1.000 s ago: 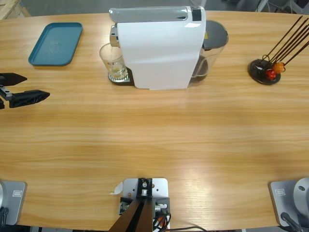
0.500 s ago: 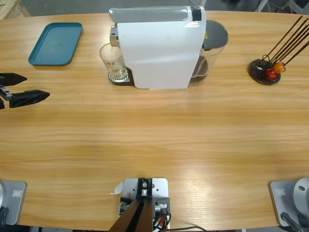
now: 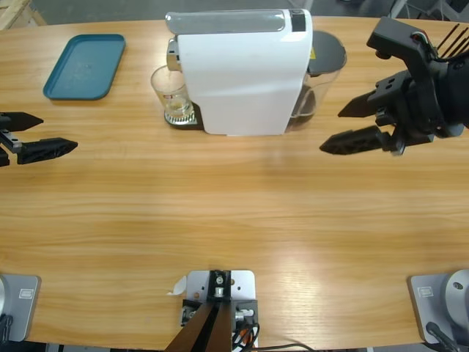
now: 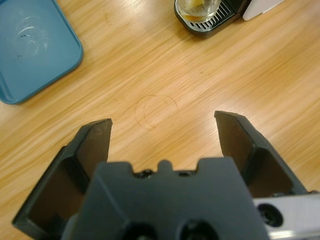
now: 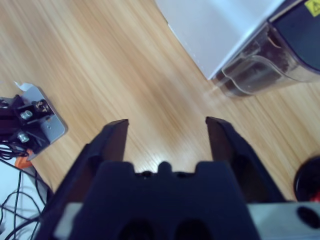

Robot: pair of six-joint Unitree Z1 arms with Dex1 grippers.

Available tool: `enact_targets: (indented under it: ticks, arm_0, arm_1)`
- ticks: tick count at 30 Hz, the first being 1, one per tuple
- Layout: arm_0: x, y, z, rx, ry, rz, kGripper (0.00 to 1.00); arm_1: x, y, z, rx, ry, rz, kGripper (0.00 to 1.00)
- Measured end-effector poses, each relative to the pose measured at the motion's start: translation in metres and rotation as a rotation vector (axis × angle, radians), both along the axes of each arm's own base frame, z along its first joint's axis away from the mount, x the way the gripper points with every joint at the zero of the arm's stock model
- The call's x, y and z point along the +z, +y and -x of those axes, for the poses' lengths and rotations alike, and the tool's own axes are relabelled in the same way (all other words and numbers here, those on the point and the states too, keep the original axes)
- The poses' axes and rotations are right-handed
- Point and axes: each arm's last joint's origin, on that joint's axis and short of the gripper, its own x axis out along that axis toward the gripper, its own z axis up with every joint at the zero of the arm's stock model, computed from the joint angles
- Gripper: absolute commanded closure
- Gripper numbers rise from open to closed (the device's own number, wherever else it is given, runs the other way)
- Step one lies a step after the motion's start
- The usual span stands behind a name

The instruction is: Pour coffee

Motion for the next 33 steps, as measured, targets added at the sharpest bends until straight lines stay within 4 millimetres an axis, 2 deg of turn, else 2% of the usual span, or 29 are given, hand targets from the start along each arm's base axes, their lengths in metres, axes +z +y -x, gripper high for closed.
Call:
enact_targets:
  ticks: [6,13,22,33]
  arm_0:
    - [0.0,-0.002,0.001,-0.017,0.0,0.001,0.11]
    - [-0.001,-0.003,0.0,-0.017,0.004,-0.001,0.105]
    - [-0.01,-0.009,-0.01,-0.018,0.053,-0.029,0.105]
    - [-0.012,-0.012,-0.01,-0.035,0.062,-0.038,0.105]
  arm_1:
    - [-0.022,-0.001,0.007,0.0,0.006,-0.023,0.023]
    - [-0.036,0.0,0.013,0.024,0.008,-0.051,0.023]
    - [-0.059,-0.003,0.01,-0.048,-0.157,-0.059,0.023]
    - [-0.077,-0.007,0.014,-0.062,-0.185,-0.063,0.018]
